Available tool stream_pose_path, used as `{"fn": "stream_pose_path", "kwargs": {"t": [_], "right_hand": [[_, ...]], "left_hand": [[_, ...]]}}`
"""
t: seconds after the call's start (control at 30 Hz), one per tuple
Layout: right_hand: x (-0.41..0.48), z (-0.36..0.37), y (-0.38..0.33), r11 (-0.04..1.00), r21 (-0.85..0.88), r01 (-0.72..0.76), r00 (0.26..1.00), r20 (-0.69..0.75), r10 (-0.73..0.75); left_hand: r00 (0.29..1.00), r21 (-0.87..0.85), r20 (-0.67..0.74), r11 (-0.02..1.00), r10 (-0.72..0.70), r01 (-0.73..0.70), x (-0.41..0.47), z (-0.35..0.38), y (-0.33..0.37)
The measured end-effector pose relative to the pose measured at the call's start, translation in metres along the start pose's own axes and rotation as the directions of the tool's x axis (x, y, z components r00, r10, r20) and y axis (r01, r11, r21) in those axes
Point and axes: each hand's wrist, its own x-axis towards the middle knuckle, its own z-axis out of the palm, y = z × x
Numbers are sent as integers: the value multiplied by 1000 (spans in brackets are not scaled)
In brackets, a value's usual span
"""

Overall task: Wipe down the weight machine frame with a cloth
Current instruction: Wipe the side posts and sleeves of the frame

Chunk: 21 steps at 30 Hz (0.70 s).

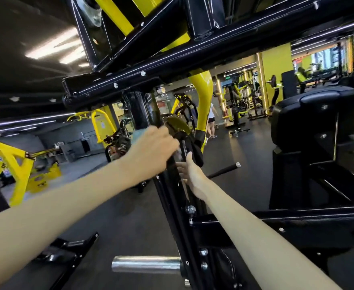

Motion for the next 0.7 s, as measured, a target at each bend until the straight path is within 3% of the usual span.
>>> {"fn": "stream_pose_path", "kwargs": {"t": [0.07, 0.1, 0.17, 0.23, 0.3, 0.47, 0.53, 0.63, 0.7], "right_hand": [[0, 3, -2, 1000, 0, 14, 1000, -23, -14], [0, 5, -3, 1000, -2, 7, 999, -34, -7], [2, 7, -3, 1000, -22, -7, 999, -47, 6], [1, 8, -3, 999, -33, -8, 998, -66, 6], [3, 7, -2, 999, -33, -15, 998, -65, 13], [1, 8, -1, 998, -56, 23, 998, -49, -26], [2, 8, -1, 998, -53, 30, 999, -27, -32], [2, 6, -1, 1000, -21, 5, 1000, -8, -6], [2, 5, 0, 1000, -8, -2, 1000, 15, 2]], "left_hand": [[982, -34, 136, 992, 129, -125, -7, 13, 27], [980, -12, 112, 986, 165, -164, -7, 14, 26], [987, 70, -55, 987, 148, -145, -2, 9, -1], [979, 64, -201, 998, 40, -28, 3, 4, -30], [965, 27, -261, 1000, 13, -6, 3, 7, -32], [964, -28, -159, 975, 211, -218, -10, 18, -5], [983, -12, -140, 993, 117, -120, 0, 8, -25], [961, 70, -261, 991, -93, 115, 4, -3, -41], [962, 30, -252, 993, -107, 118, -2, 9, -26]]}}
